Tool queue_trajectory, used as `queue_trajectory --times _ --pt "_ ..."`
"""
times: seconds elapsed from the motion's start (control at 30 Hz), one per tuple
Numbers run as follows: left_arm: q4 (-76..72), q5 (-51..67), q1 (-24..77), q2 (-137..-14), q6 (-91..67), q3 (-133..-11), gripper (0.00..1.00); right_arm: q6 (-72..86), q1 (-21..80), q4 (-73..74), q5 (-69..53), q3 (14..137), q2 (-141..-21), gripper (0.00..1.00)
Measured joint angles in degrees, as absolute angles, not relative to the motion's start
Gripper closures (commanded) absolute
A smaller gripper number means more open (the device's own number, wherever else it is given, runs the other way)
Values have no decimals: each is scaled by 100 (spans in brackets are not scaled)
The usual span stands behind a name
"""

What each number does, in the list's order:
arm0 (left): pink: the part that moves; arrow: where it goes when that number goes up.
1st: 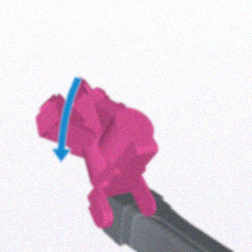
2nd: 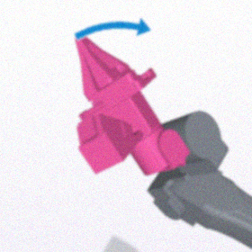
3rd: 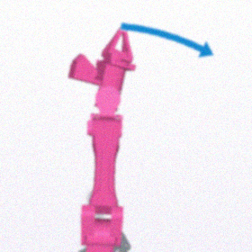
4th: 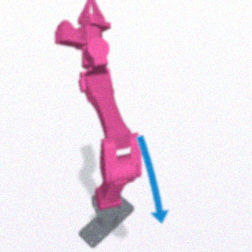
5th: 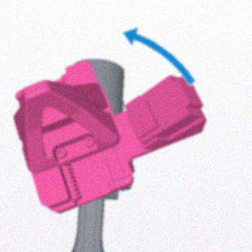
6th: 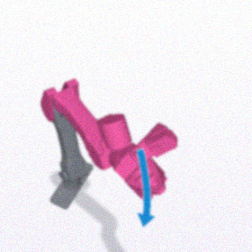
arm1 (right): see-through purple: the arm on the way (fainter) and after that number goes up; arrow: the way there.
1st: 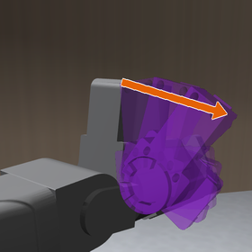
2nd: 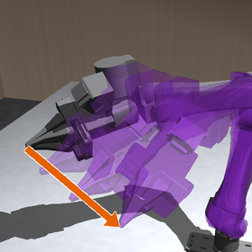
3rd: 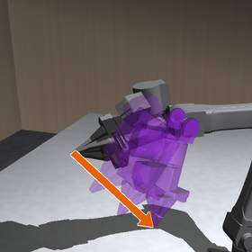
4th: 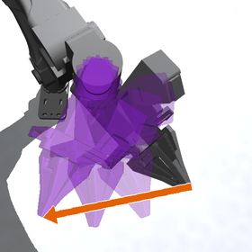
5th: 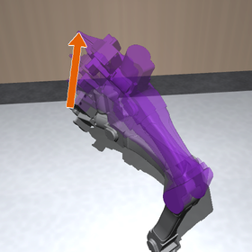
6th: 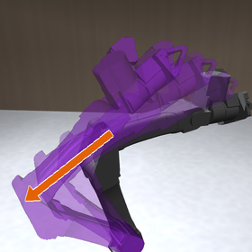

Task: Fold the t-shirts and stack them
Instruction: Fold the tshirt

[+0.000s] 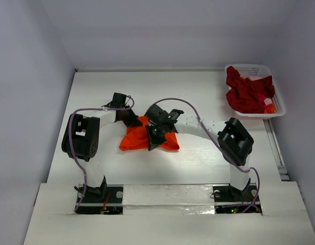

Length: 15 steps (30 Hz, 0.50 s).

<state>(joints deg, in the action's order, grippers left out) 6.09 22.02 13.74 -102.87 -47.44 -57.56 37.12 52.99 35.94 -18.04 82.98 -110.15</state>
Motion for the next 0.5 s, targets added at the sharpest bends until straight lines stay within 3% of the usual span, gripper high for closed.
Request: queue_trajectory --times 0.5 --pt "655 2180 1376 -10259 -4635 -5736 100 3415 5061 4134 -1634 10748 -12060 100"
